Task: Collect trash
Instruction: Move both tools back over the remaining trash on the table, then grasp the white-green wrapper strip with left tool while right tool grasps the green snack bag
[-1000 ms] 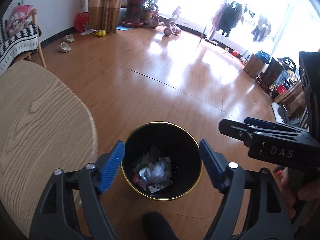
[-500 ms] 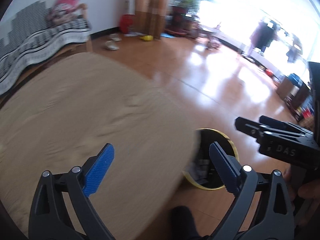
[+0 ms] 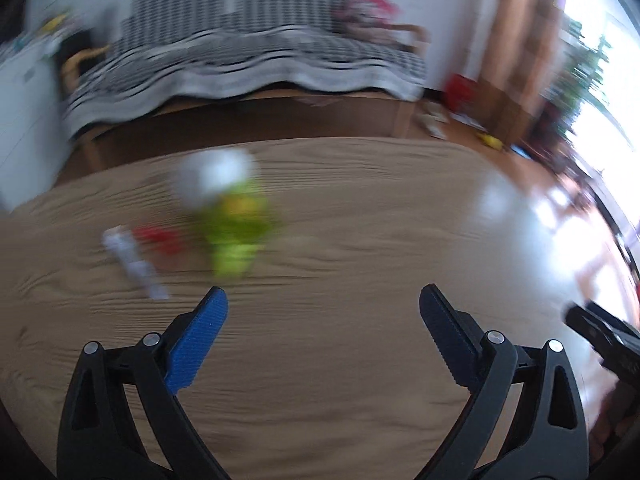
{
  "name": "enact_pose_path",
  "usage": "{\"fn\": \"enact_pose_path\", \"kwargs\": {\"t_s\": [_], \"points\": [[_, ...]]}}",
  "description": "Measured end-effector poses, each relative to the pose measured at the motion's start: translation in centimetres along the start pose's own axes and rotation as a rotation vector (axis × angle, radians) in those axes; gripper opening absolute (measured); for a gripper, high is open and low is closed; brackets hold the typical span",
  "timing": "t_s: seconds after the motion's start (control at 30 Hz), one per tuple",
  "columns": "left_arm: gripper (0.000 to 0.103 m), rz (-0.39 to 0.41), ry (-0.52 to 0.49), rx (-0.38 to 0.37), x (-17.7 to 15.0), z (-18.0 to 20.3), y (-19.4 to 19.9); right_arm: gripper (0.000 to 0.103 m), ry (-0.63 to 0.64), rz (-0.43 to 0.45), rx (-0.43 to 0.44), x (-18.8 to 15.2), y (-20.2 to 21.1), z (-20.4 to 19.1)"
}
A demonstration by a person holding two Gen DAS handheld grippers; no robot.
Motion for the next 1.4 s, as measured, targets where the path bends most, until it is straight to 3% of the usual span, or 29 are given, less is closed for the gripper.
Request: {"fn": "enact_pose_path", "kwargs": {"t_s": [0.13,0.3,0.47,0.7,0.77,0.83,0.87,0.93,1.17,1.4], "points": [[0.094,-0.025,0.128,0.117,0.4,-9.0,-1.6,0.084,0.078,-0.027,0.024,-0.3,-2.0,-5.4],[0.094,-0.064,0.267,0.180,0.1,-15.8,-4.0,0.084,0.132,-0.053,0.045,-0.3,-4.3,-9.6],[0.094,-0.108,0.316,0.158,0.2,-17.6,-6.9,0.084,0.158,-0.069,0.056,-0.5,-5.6,-11.3],[0.093,-0.093,0.247,0.219,1.3,-17.6,-8.5,0.084,0.188,-0.084,0.077,-0.7,-7.0,-13.4],[0.087,-0.089,0.219,0.233,1.1,-17.3,-8.3,0.084,0.196,-0.089,0.086,-0.8,-7.3,-14.0],[0.059,-0.077,0.184,0.243,1.2,-17.2,-8.0,0.084,0.205,-0.095,0.097,-0.9,-7.7,-14.8],[0.051,-0.072,0.182,0.231,1.1,-17.1,-7.7,0.084,0.210,-0.102,0.105,-1.1,-8.0,-15.3],[0.017,-0.076,0.194,0.198,1.0,-17.4,-7.3,0.084,0.218,-0.119,0.123,-1.4,-8.7,-16.3],[0.012,-0.106,0.240,0.163,0.0,-18.5,-6.0,0.084,0.230,-0.169,0.173,-2.4,-11.9,-20.8],[0.013,-0.088,0.266,0.100,0.2,-18.4,-3.8,0.087,0.246,-0.127,0.202,-0.7,-14.4,-26.1]]}}
Point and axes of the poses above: each gripper's, at about its wrist camera, not at the fingertips, and y roughly against the way its jaws point, z to its right, x to its top, the point moved 7 cm from there along -y, roughly the way its jaws point, and after that the axes turned 4 degrees about -x, right-handed, at the moved point
